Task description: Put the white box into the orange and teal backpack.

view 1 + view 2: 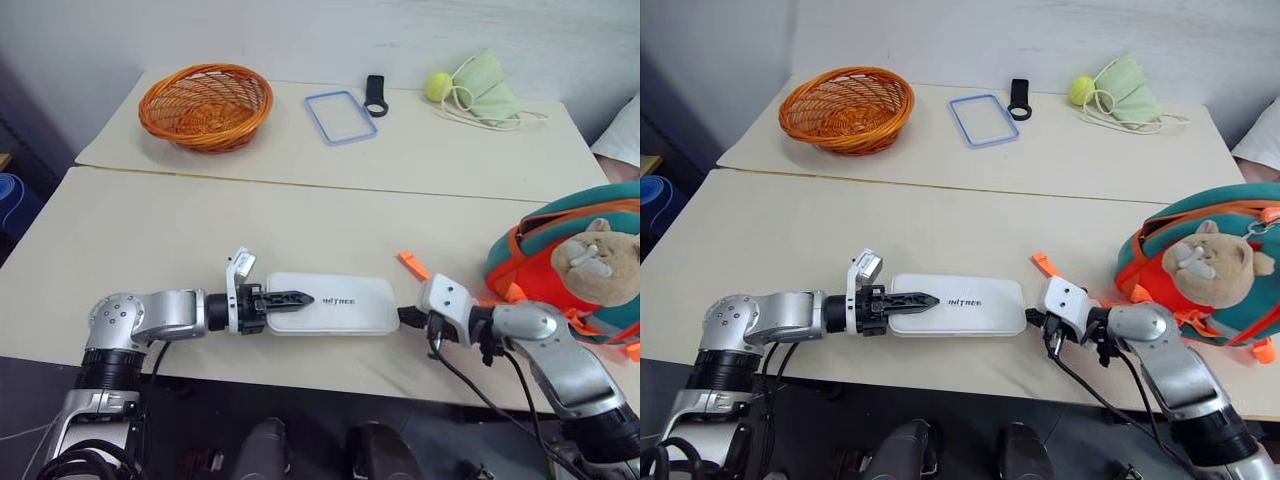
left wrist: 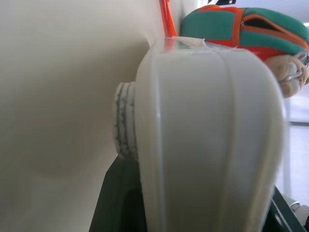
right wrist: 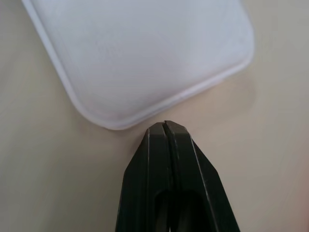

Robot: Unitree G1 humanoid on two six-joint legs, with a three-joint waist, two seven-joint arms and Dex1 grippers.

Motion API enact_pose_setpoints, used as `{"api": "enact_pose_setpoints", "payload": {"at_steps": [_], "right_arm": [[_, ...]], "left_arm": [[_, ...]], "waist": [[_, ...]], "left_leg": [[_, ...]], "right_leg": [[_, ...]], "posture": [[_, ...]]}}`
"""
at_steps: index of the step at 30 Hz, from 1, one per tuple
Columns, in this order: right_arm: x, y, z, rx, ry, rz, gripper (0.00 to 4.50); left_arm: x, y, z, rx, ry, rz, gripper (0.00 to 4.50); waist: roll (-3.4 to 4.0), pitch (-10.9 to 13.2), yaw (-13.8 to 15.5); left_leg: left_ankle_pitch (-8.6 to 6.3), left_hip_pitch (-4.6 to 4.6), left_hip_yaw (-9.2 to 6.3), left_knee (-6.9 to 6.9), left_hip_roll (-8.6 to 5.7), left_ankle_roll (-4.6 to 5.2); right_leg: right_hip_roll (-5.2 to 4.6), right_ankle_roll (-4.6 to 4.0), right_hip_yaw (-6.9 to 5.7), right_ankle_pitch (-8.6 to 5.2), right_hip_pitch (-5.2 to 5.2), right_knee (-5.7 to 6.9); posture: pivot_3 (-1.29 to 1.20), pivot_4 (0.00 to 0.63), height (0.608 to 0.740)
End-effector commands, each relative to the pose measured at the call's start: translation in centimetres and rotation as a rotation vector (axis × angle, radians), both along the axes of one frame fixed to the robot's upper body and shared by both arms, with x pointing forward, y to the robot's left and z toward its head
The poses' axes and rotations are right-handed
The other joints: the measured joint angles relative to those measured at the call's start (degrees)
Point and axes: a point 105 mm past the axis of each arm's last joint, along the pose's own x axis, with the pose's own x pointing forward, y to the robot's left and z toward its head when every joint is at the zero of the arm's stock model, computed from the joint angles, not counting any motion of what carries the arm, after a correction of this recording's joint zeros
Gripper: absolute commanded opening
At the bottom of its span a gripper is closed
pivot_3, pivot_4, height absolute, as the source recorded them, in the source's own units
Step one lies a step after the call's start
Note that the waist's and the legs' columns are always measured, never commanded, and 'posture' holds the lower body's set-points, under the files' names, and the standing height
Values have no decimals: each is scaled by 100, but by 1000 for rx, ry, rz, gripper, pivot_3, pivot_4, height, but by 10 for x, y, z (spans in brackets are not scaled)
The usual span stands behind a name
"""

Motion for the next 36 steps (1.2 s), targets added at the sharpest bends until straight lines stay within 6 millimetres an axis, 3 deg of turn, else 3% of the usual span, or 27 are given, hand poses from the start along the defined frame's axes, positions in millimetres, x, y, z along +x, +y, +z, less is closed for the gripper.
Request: {"api": "enact_pose_setpoints", "payload": {"at_steps": [1, 4, 6, 9, 12, 14, 16, 19, 23, 26, 29, 33, 36], "right_arm": [[-23, -6, 28, 131, -59, 10, 877], [-44, -29, 37, 206, -96, -108, 1841], [-53, -44, 40, 238, -121, -208, 2437], [-76, -73, 29, 158, -104, -332, 3386], [-103, -126, 24, 152, -139, -586, 4393], [-120, -146, 22, 179, -105, -659, 4454], [-133, -153, 21, 223, -65, -665, 4454], [-157, -221, 27, 116, -152, -900, 4454], [-150, -245, 44, 104, -273, -940, 4454], [-126, -242, 63, 201, -338, -876, 4454], [-98, -210, 77, 333, -295, -704, 4454], [-71, -168, 78, 416, -184, -528, 4454], [-54, -146, 82, 461, -175, -448, 3861]], "left_arm": [[9, 14, 33, -13, -266, 42, 1188], [13, 28, 62, -75, -586, 38, 1188], [8, 35, 64, -82, -717, -18, 1188], [6, 42, 59, -49, -815, -61, 1188], [1, 45, 56, -33, -869, -108, 1188], [-3, 45, 57, -44, -891, -126, 1188], [-5, 45, 55, -49, -902, -136, 1188], [-7, 45, 62, -79, -907, -139, 1188], [-7, 47, 56, -55, -878, -171, 1188], [-6, 47, 54, -42, -873, -171, 1188], [-8, 48, 51, -38, -847, -180, 1188], [-5, 54, 47, -20, -785, -141, 1188], [2, 60, 59, -81, -784, -48, 1188]], "waist": [[0, 0, 10], [6, 2, 20], [8, 1, 5], [15, -2, 4], [14, -3, 29], [14, -2, 25], [14, -2, 11], [14, -2, -15], [15, -1, -52], [30, -1, -122], [42, 2, -147], [42, 3, -130], [41, 3, -122]], "left_leg": [[0, -1, -2, -2, 0, 0], [1, 3, 7, -12, -3, -2], [2, 1, 13, -19, 0, -6], [1, 11, 27, -40, 1, -8], [3, 19, 24, -87, 0, -9], [4, 22, 22, -97, 0, -9], [3, 25, 24, -100, 0, -7], [3, 34, 24, -104, 3, -3], [-19, 88, 31, -123, 5, 28], [-20, 101, 33, -123, 12, 28], [-19, 101, 30, -125, 11, 29], [-19, 96, 16, -123, 11, 28], [-20, 90, 14, -115, 10, 30]], "right_leg": [[2, 0, -1, 0, 0, -4], [6, -2, -1, -1, 3, -15], [11, -5, -2, -3, 4, -24], [10, -6, 8, -3, 6, -42], [9, -5, 11, -3, 8, -65], [7, -5, 12, -3, 8, -66], [4, -5, 14, -3, 8, -67], [4, -6, 19, -3, 13, -68], [1, -11, 24, -6, 63, -85], [3, -13, 24, -7, 80, -99], [3, -12, 23, -6, 78, -94], [3, -12, 13, -6, 75, -82], [2, -11, 11, -6, 75, -82]], "posture": [[0, 150, 740], [0, 150, 740], [0, 150, 740], [0, 150, 740], [0, 150, 740], [0, 150, 740], [0, 150, 740], [0, 150, 740], [0, 150, 740], [0, 150, 740], [0, 150, 740], [0, 150, 740], [0, 150, 740]]}}
